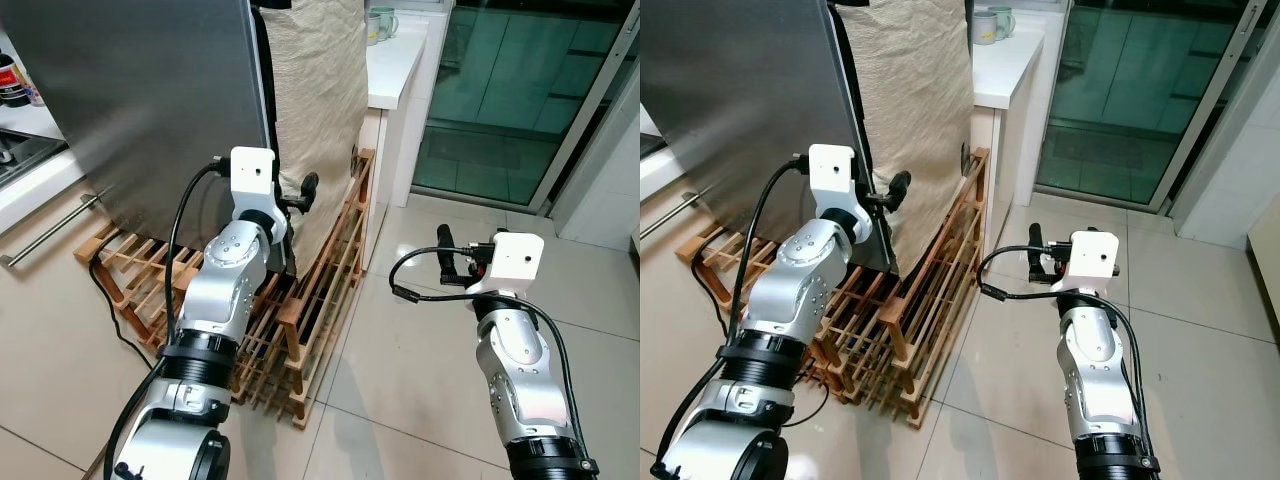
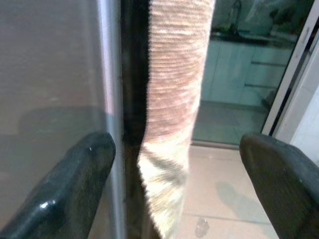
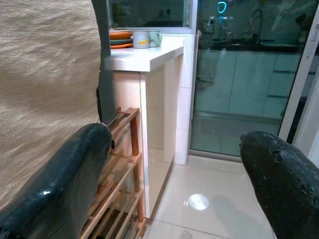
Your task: Restocking fridge
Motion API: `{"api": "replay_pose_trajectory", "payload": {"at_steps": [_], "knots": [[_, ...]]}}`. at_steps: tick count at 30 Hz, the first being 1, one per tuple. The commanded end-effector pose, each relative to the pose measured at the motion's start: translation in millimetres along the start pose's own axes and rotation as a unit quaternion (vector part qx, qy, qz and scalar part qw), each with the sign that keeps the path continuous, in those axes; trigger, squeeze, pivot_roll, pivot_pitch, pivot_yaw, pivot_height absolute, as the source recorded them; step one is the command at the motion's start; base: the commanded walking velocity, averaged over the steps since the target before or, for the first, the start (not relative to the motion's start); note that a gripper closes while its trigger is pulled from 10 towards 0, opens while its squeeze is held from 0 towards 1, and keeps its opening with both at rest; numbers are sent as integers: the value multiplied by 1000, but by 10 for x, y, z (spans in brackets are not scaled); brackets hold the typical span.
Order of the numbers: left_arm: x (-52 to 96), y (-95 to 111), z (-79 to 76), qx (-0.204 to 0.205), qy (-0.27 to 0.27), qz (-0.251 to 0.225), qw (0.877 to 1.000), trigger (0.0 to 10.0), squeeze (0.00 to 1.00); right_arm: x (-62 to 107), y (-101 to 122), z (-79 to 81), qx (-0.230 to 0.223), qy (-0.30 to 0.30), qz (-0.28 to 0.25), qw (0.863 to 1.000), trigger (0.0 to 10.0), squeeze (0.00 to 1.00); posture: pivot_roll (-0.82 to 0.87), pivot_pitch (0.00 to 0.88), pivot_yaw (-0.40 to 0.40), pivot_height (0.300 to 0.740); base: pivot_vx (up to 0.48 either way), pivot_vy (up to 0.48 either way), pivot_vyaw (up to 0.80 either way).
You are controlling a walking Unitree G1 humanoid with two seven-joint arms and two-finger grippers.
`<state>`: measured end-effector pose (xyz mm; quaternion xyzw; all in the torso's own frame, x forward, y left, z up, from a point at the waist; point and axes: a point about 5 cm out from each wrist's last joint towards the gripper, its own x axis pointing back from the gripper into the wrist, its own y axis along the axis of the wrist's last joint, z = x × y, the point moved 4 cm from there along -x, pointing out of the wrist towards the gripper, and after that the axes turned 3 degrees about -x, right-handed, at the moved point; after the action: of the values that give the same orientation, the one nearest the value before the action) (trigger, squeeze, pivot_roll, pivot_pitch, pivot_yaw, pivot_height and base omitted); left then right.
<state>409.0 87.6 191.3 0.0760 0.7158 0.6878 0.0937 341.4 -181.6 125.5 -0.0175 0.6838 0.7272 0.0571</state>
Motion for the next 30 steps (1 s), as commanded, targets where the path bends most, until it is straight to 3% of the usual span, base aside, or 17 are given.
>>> {"api": "replay_pose_trajectory", "payload": {"at_steps": [1, 10, 14, 15, 16, 17, 20, 23, 24, 27, 30], "knots": [[-68, 67, -6, -4, 11, -7, 1000, 10000, 0, 1, -23, 22, 0, 0, 1, 1000, 10000, 0, -168, 0, 92, 740, 0, 0, 0], [-142, 70, -64, 11, 7, -4, 1000, 10000, 0, 19, -26, 1, -1, -5, 0, 1000, 10000, 0, -181, 0, 103, 740, 0, 0, 0], [-182, 51, -213, 20, -31, 3, 999, 10000, 0, 25, -36, -11, 1, -6, 2, 1000, 10000, 0, -181, 0, 103, 740, 0, 0, 0], [-186, 66, -424, 38, -87, 1, 995, 10000, 0, 28, -49, -31, 1, -9, 5, 1000, 10000, 0, -182, 0, 104, 740, 0, 0, 0], [-186, 66, -424, 38, -87, 1, 995, 10000, 0, 28, -49, -31, 1, -9, 5, 1000, 10000, 0, -182, 0, 104, 740, 0, 0, 0], [-177, 38, -621, 49, -136, 11, 989, 10000, 0, 27, -52, -38, 2, -10, 5, 1000, 10000, 0, -186, 0, 108, 740, 0, 0, 0], [-158, 49, -980, 61, -204, 11, 977, 10000, 0, 29, -39, -18, 1, -9, 3, 1000, 10000, 0, -205, 0, 119, 740, 0, 0, 0], [-117, 106, -1287, 67, -257, 1, 964, 10000, 0, 28, -20, -9, 0, -10, 0, 1000, 10000, 0, -222, 0, 130, 740, 0, 0, 0], [-117, 106, -1287, 67, -257, 1, 964, 10000, 0, 28, -20, -9, 0, -10, 0, 1000, 10000, 0, -222, 0, 130, 740, 0, 0, 0], [12, 190, -1735, 105, -342, -11, 934, 10000, 0, 67, -22, -68, 1, -23, -2, 1000, 10000, 0, -268, 0, 151, 740, 0, 0, 0], [144, 281, -2046, 128, -407, -25, 904, 10000, 0, 113, -59, -159, 0, -39, 8, 999, 10000, 0, -294, 0, 153, 740, 0, 0, 0]]}}
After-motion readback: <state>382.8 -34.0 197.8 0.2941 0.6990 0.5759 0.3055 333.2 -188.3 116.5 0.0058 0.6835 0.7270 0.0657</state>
